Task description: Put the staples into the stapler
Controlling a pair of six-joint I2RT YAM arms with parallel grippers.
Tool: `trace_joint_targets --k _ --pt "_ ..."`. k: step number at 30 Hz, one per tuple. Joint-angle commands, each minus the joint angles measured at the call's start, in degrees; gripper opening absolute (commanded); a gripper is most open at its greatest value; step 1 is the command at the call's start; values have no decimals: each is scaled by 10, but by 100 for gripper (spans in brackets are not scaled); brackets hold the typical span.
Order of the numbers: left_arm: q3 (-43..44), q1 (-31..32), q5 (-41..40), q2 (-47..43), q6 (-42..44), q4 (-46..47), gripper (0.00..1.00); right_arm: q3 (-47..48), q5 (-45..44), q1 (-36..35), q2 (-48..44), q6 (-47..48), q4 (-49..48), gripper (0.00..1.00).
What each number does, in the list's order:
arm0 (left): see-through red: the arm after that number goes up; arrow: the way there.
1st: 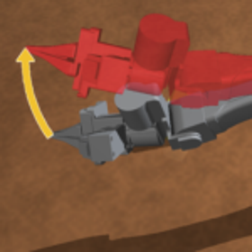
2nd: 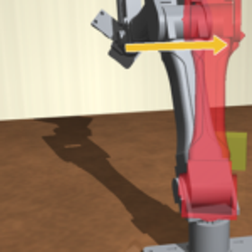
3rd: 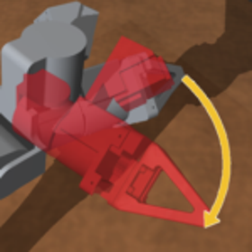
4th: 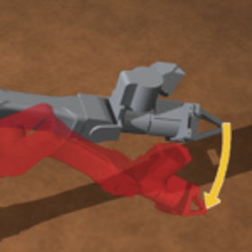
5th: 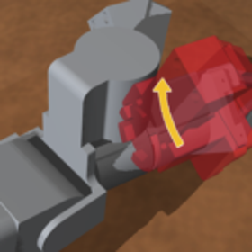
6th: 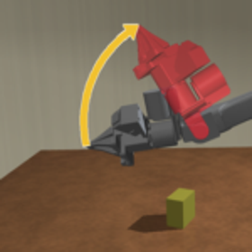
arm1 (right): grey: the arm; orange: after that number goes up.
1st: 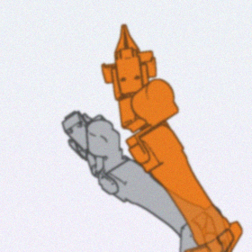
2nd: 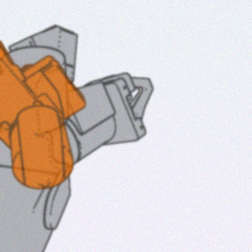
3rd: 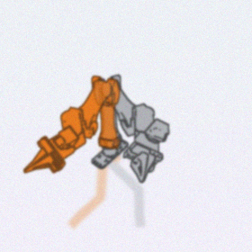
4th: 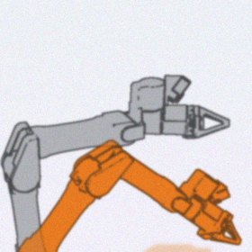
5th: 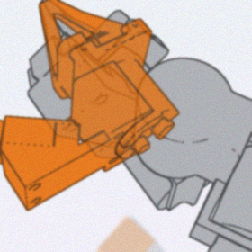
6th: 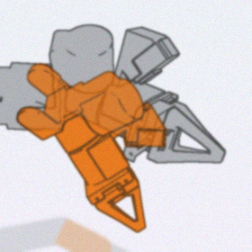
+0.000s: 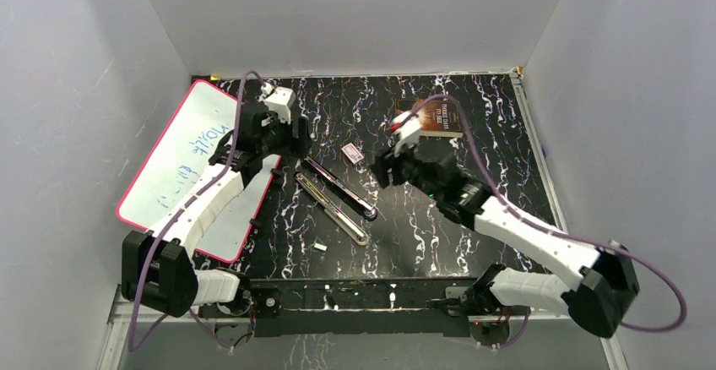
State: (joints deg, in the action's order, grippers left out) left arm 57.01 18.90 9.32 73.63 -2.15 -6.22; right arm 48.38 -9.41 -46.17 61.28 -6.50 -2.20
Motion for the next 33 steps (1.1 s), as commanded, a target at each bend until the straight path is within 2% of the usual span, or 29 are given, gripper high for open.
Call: trace_joint_targets --k 1,3,5,11,14,23,33 --pt "4 -12 15 0 -75 69 77 -15 18 -120 70 62 -35 70" --pt "-4 -14 9 5 -72 80 77 -26 4 -189 111 88 -64 71" --pt "-16 -17 9 6 -70 86 77 -47 41 -229 143 97 -111 70" --pt "-39 -18 5 -4 -67 96 77 -120 123 -285 213 95 -254 70" --pt "-46 -18 -4 -12 -67 102 77 -155 120 -295 237 92 -337 71" --pt "-44 -18 -6 -10 -59 98 77 -214 72 -296 316 72 -491 72" --pt "-43 -18 5 2 -58 97 78 -252 41 -295 391 69 -569 71"
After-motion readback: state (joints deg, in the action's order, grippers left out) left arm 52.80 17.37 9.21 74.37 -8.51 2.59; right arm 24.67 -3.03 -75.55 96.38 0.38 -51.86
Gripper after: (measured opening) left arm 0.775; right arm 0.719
